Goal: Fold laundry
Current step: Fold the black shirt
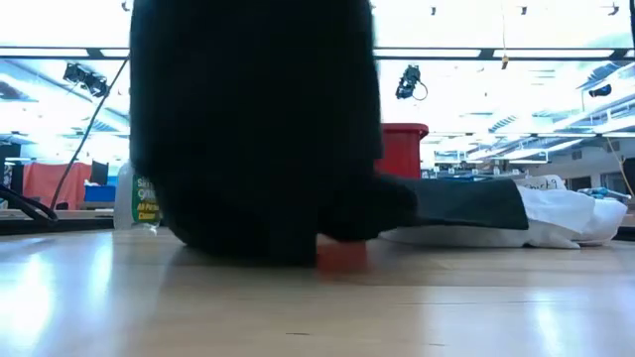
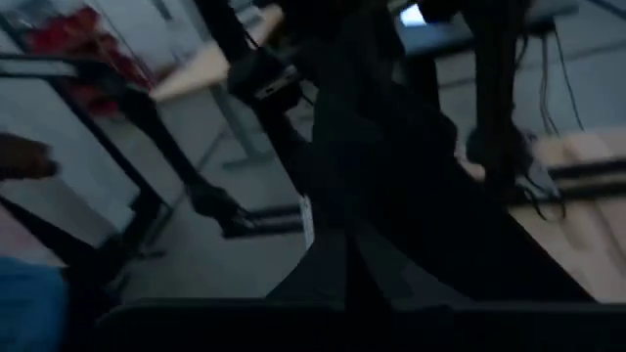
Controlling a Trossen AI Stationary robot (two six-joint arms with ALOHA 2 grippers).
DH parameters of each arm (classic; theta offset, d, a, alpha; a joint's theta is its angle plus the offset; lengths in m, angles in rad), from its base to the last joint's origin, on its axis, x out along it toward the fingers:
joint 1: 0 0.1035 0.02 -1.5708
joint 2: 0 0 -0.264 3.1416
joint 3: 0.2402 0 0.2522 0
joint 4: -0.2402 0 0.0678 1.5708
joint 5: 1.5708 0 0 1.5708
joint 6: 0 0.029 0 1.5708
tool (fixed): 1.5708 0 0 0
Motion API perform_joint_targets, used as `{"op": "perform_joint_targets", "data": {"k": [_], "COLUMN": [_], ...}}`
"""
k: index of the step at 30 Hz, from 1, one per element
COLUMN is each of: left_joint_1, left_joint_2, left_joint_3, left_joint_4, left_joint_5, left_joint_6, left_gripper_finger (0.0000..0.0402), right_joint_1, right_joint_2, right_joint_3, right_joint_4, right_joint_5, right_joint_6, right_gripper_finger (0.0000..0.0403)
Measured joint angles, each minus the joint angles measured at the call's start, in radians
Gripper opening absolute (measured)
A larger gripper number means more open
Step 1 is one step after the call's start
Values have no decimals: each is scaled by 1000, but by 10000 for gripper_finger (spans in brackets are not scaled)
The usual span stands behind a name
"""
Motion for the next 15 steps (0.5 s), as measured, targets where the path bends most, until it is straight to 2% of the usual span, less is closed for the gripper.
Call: {"op": "perform_joint_targets", "data": {"k": [7,10,15], "left_joint_1": [-20,1,31], "left_joint_2": [3,3,2], "left_joint_3": [198,209,224], "left_joint_4": [173,202,358], "left_joint_5": [40,61,148], "left_joint_6": [295,352,481], "left_gripper_finger": [1,0,0], "right_joint_1": [27,27,20], "right_joint_2": [-96,-104,-112], "right_joint_3": [1,1,-1], "right_joint_4": [73,91,218], "right_joint_5": [-11,-27,-133], "right_joint_6": [-1,-1,1], "right_gripper_finger": [7,7,7]}}
